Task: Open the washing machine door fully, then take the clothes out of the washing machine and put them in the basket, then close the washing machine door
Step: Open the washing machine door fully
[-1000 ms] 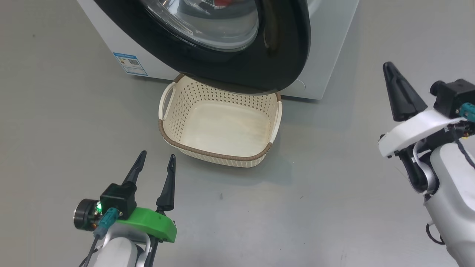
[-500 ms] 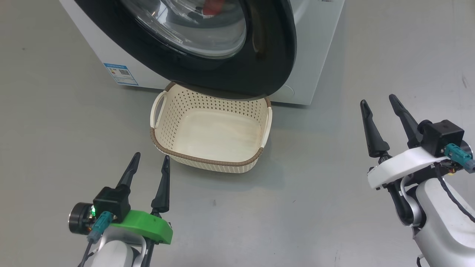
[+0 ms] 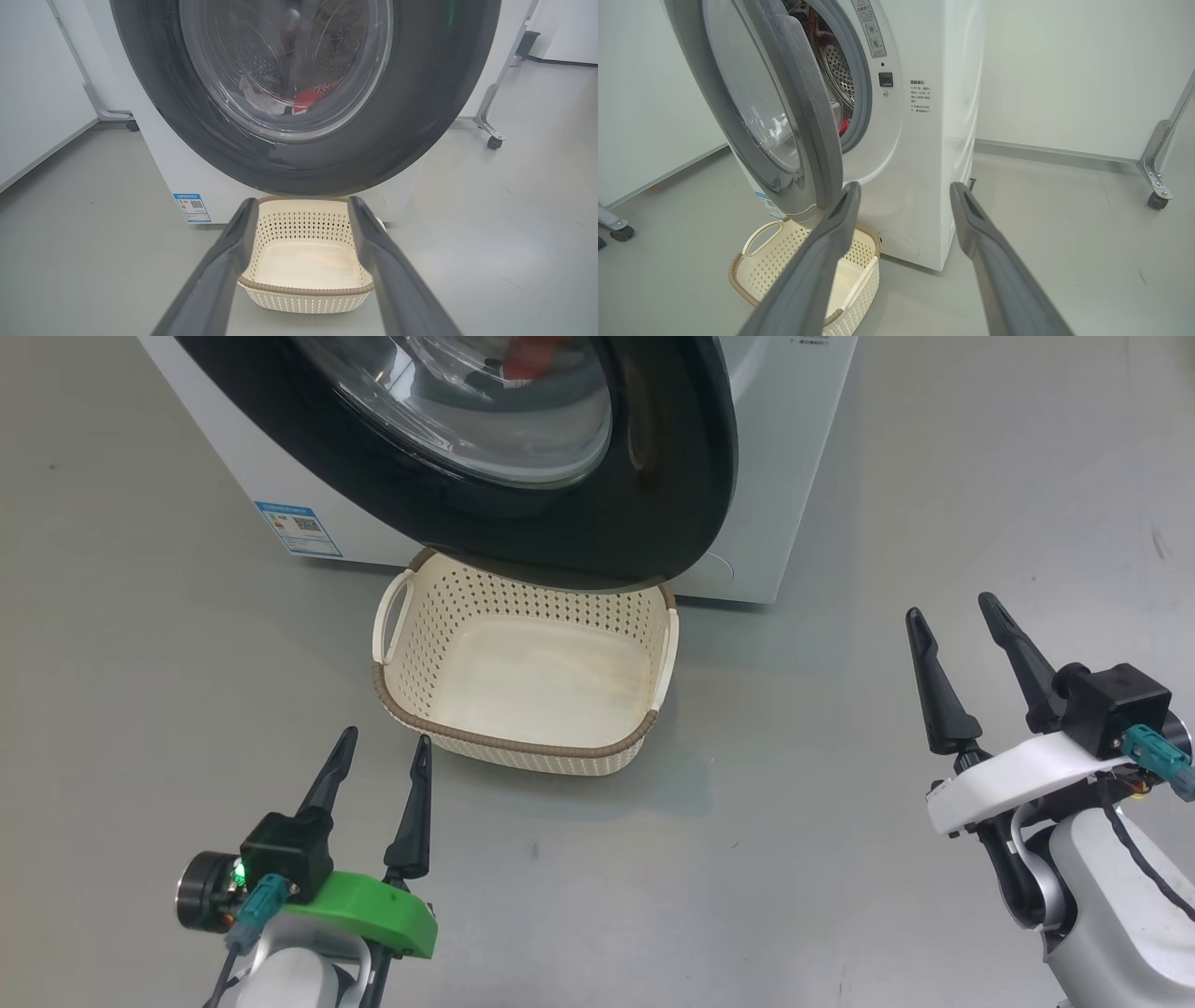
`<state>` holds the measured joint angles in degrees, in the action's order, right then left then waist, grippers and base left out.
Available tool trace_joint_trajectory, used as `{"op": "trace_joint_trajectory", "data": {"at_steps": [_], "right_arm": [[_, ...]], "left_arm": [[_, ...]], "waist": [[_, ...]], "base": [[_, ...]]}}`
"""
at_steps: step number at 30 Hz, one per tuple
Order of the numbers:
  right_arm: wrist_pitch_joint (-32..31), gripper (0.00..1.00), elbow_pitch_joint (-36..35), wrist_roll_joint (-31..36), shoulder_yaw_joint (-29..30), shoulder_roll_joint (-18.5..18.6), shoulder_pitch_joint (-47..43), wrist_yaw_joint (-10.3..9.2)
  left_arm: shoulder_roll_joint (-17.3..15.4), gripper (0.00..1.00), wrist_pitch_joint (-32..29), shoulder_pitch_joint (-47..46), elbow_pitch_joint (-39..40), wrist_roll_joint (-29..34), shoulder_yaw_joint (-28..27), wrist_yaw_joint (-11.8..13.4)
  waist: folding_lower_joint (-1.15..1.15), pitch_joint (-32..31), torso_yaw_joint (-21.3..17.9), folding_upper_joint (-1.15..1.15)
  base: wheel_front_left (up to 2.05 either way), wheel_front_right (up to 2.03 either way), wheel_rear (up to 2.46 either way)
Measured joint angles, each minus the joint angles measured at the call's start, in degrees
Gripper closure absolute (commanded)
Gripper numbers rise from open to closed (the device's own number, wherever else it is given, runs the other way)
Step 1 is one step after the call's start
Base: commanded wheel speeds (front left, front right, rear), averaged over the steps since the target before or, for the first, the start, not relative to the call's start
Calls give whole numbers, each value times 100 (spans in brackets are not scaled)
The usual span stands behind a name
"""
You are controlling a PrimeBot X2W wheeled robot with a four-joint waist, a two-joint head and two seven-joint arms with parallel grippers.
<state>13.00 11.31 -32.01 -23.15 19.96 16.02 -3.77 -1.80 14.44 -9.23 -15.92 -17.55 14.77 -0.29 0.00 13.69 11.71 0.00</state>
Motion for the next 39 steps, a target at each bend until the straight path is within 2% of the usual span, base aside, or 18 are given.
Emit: {"op": "trace_joint_trajectory", "data": {"at_steps": [21, 22, 23, 24, 30, 39], "right_arm": [[-7, 0, -302, 33, 58, 46, -258, -143], [-7, 34, -320, 33, 75, 52, -259, -144], [-7, 81, -335, 33, 91, 65, -259, -144], [-8, 100, -352, 32, 107, 75, -259, -144], [-67, 100, -422, -189, 285, 56, -258, -144], [-446, 100, -502, -1390, 849, -272, -109, -80]], "left_arm": [[-2, 0, 0, 73, -3, 8, 26, -2], [-2, 0, 0, 73, -3, 8, 29, -2], [-2, 0, 0, 73, -3, 8, 31, -2], [-3, 0, 0, 74, -3, 8, 35, -2], [-4, 0, 0, 75, -4, 8, 79, -2], [-8, 0, 0, 69, -3, 7, 186, -10]], "waist": [[0, -43, 13, 0], [0, -41, 16, 0], [0, -39, 20, 0], [0, -36, 24, 0], [0, 0, 58, 0], [0, 132, 181, 0]], "base": [[0, 0, 0], [0, 0, 0], [0, 0, 0], [0, 0, 0], [0, 0, 0], [0, 0, 0]]}}
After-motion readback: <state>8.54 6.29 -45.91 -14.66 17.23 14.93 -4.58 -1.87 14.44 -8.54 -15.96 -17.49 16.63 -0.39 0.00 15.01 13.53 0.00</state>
